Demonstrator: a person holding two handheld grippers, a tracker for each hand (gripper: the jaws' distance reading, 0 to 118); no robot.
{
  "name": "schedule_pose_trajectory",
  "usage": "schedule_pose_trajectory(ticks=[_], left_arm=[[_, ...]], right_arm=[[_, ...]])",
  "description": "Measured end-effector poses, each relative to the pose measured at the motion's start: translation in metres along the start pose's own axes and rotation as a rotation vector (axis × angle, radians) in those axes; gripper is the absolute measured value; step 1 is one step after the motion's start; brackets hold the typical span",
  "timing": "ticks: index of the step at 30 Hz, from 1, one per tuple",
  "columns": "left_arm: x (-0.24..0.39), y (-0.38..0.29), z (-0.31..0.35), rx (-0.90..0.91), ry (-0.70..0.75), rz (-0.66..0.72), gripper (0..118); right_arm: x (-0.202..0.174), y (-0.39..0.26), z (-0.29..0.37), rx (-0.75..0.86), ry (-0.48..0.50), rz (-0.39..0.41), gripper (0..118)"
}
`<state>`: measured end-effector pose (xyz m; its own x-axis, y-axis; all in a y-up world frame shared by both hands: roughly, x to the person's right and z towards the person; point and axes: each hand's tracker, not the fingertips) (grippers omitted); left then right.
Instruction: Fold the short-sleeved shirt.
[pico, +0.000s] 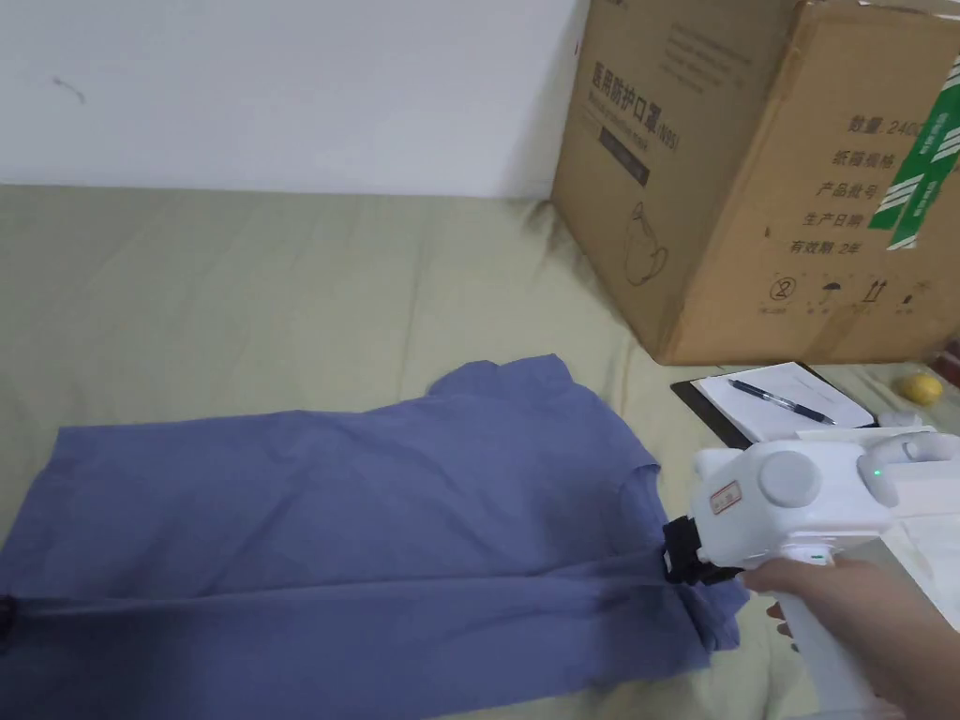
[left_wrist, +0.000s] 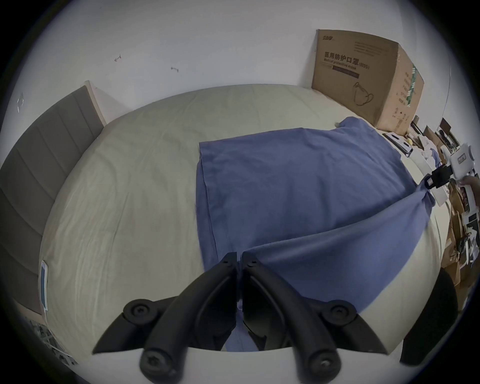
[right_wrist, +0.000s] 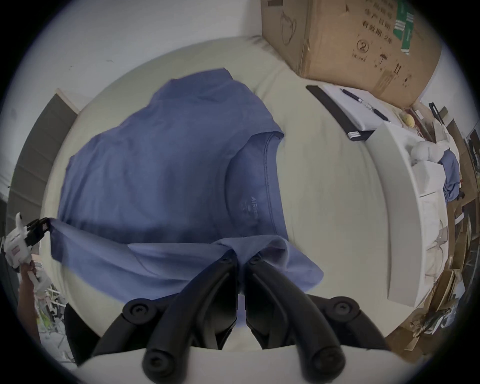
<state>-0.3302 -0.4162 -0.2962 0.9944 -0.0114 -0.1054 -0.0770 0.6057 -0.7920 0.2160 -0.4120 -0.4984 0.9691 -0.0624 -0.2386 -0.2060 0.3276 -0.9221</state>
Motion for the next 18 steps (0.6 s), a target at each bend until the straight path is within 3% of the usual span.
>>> schedule_pose_trajectory(ticks=[1,3,4,5,6,8,11,15,16,17,18], left_arm=[[-0.001,0.001,-0.004,-0.001,-0.003,0.006,13],[-0.004,-0.001,-0.010,-0.003,-0.004,0.027,76],[-0.006,-0.002,-0.012,0.000,-0.004,0.040,106],[-0.008,-0.004,-0.013,0.001,-0.008,0.056,118],[-0.009,-0.007,-0.012,0.012,-0.004,0.080,118],[-0.012,-0.008,0.005,0.088,-0.030,0.138,117],[-0.015,-0.009,0.031,0.120,-0.064,0.213,117],[-0.008,-0.020,0.085,0.226,-0.090,0.288,117],[-0.004,-0.025,0.099,0.236,-0.070,0.314,116],[0.002,-0.031,0.115,0.236,-0.068,0.333,114],[0.007,-0.039,0.132,0.251,-0.101,0.343,107]], right_arm=[[-0.001,0.001,-0.007,-0.003,-0.008,-0.003,9],[0.000,-0.004,-0.016,0.021,-0.025,-0.037,41],[0.002,-0.006,-0.016,0.053,-0.032,-0.066,66],[0.004,-0.009,-0.015,0.084,-0.028,-0.093,106],[0.008,-0.014,-0.012,0.111,-0.018,-0.120,106],[0.013,-0.023,0.000,0.169,0.018,-0.170,118],[0.015,-0.039,0.036,0.268,0.075,-0.221,112],[0.002,-0.074,0.090,0.393,0.127,-0.214,112],[-0.003,-0.084,0.103,0.434,0.150,-0.204,108],[-0.008,-0.099,0.117,0.498,0.210,-0.187,95],[-0.018,-0.115,0.131,0.551,0.244,-0.168,73]])
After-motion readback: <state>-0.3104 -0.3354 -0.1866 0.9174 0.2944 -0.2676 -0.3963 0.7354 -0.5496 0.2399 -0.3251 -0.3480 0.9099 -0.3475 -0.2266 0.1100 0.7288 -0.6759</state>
